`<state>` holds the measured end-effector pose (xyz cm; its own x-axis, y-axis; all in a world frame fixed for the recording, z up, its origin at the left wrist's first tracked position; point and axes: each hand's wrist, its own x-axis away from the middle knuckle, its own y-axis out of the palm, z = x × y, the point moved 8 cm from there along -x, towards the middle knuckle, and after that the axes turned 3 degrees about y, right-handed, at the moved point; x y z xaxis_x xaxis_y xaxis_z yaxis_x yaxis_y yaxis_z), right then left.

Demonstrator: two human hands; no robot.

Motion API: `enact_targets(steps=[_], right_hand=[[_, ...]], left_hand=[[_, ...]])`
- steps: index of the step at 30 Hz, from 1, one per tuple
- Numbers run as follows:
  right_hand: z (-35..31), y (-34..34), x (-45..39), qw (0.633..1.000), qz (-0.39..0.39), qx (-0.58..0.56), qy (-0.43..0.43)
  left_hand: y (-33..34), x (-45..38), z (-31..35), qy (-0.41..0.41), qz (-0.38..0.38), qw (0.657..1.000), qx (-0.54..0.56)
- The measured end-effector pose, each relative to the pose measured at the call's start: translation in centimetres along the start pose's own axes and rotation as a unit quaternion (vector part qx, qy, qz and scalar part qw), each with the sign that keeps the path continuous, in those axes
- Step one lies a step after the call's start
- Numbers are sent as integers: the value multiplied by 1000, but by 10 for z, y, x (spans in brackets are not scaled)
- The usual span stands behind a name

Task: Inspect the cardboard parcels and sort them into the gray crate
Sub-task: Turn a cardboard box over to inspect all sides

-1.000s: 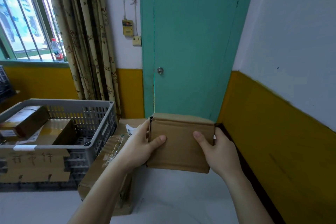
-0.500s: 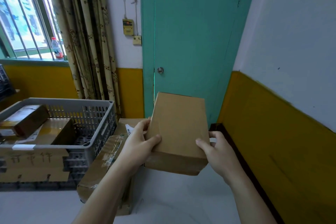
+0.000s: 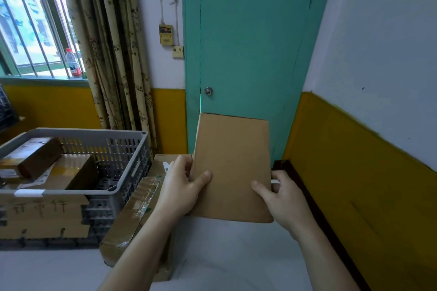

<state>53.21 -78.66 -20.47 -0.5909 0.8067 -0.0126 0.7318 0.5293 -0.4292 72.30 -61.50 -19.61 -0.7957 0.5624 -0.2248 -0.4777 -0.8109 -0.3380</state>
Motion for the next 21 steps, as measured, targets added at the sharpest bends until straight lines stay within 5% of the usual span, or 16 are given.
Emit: enact_targets(steps=[8, 15, 21], right_hand=[[-5, -2, -4, 998, 40, 50, -17], [3, -7, -16, 998, 52, 19, 20], [-4, 2, -18, 998, 39, 40, -33]], left_hand=[[-2, -7, -1, -7, 19, 1000, -12], [3, -12, -12, -20, -24, 999, 30], [10, -18, 1, 21, -64, 998, -2]])
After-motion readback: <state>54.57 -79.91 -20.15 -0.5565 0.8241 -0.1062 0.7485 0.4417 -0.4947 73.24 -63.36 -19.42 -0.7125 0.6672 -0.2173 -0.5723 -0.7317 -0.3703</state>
